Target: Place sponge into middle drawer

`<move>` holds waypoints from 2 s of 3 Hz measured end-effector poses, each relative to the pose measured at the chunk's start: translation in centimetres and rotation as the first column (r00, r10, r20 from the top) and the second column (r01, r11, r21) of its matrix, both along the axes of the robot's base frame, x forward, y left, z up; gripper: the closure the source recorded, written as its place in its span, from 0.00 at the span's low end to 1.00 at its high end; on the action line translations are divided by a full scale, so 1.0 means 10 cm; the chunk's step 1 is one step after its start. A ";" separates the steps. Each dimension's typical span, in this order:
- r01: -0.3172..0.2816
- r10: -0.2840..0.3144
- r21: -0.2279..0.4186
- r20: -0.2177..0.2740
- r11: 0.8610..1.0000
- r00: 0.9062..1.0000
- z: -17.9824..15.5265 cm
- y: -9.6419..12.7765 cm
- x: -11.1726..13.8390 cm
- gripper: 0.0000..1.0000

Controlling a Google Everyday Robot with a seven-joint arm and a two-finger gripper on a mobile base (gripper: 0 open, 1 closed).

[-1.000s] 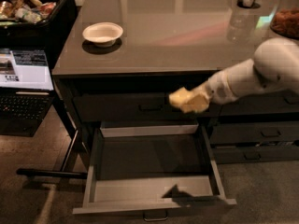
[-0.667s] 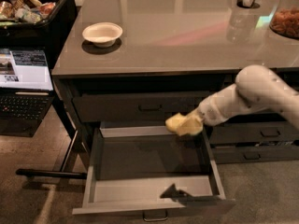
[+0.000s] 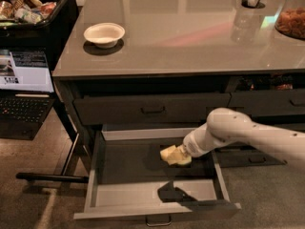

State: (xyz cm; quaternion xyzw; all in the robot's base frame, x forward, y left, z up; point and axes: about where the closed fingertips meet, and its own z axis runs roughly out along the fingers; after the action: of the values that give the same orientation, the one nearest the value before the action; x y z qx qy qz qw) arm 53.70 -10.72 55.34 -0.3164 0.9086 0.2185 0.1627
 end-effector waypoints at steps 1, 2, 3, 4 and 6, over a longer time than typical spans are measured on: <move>0.089 -0.089 0.023 0.021 0.996 0.996 0.00 0.05 0.15 1.00; 0.081 -0.081 0.025 0.006 0.996 0.997 -0.09 0.05 0.17 1.00; 0.086 -0.086 0.026 -0.017 0.996 0.996 -0.49 -0.01 0.28 1.00; 0.112 -0.109 0.042 -0.058 0.993 0.992 -1.00 -0.12 0.34 1.00; 0.151 -0.140 0.211 -0.066 0.966 0.988 -1.64 -0.11 0.45 0.83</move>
Offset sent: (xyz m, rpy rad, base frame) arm 0.0209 0.0028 -0.0192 0.0249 0.0094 -0.0766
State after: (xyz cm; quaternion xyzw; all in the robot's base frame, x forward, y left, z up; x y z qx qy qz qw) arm 58.19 -11.87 38.94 -0.2236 0.9043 0.3109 0.1885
